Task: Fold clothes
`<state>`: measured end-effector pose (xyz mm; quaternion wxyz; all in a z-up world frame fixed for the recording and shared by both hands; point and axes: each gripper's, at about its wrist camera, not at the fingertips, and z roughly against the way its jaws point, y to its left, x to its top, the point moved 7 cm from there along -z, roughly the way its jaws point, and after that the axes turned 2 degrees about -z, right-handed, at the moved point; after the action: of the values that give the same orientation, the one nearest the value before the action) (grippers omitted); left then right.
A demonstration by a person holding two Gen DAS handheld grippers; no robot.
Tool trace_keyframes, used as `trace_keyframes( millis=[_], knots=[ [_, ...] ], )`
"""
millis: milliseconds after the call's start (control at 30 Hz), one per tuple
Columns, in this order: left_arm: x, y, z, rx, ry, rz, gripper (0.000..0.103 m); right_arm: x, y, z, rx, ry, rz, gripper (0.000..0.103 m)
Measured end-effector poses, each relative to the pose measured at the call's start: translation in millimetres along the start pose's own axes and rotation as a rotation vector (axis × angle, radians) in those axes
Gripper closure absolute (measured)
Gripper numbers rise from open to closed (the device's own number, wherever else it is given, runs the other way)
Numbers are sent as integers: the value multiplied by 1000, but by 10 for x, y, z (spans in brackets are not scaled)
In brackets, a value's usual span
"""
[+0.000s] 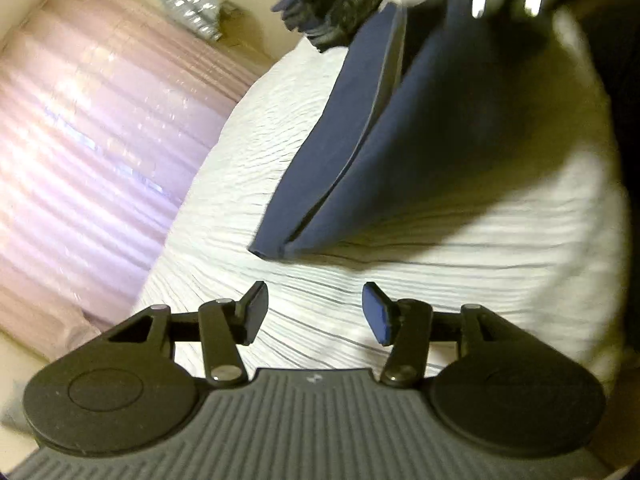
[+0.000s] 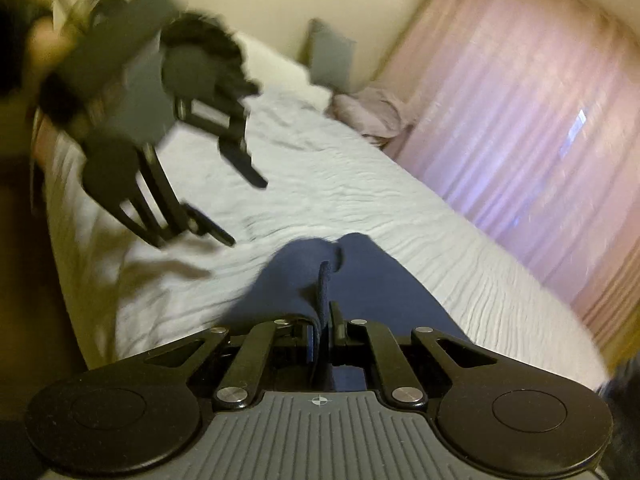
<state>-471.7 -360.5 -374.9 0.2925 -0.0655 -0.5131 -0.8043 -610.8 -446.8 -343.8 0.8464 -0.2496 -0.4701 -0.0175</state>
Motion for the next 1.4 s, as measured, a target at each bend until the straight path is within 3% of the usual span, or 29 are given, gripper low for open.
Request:
trace_keyframes(
  millis=[100,333,367,467,600,767,833,967,1133,1333,1400],
  knots=[
    [37,140,-399,10,-11,-93,54,124,-191,38,11,-17,-97,99],
    [90,200,-1141,1,-58,-312,59,241,-366,176,10,-34,-167,99],
    [85,188,-1222,-6,-62,-330,62,244,-364,196,12,-36,-171,99],
    [109,189,-1376,-31,-68,-361,92,246,-344,245,24,-41,-181,99],
    [346,388,-1389,-10,-79,-282,96,200,-363,348,32,-58,-212,99],
    [1087,770,-1219,56,-169,-221,96,142,-601,654,8,-118,-335,99],
    [1513,819,-1184,77,-224,-266,96,78,-732,865,-24,-140,-400,99],
    [2342,696,-1255,76,-320,-384,97,-223,-1061,1274,-101,-153,-570,99],
    [3156,253,-1576,0,-382,-488,96,-805,-1450,1643,-148,-155,-856,99],
    [3483,-502,-2119,-137,-361,-595,91,-1393,-1624,1734,-124,-114,-1124,99],
    [3515,-630,-2249,-164,-336,-569,79,-1458,-1632,1731,-110,-109,-1167,99]
  ],
)
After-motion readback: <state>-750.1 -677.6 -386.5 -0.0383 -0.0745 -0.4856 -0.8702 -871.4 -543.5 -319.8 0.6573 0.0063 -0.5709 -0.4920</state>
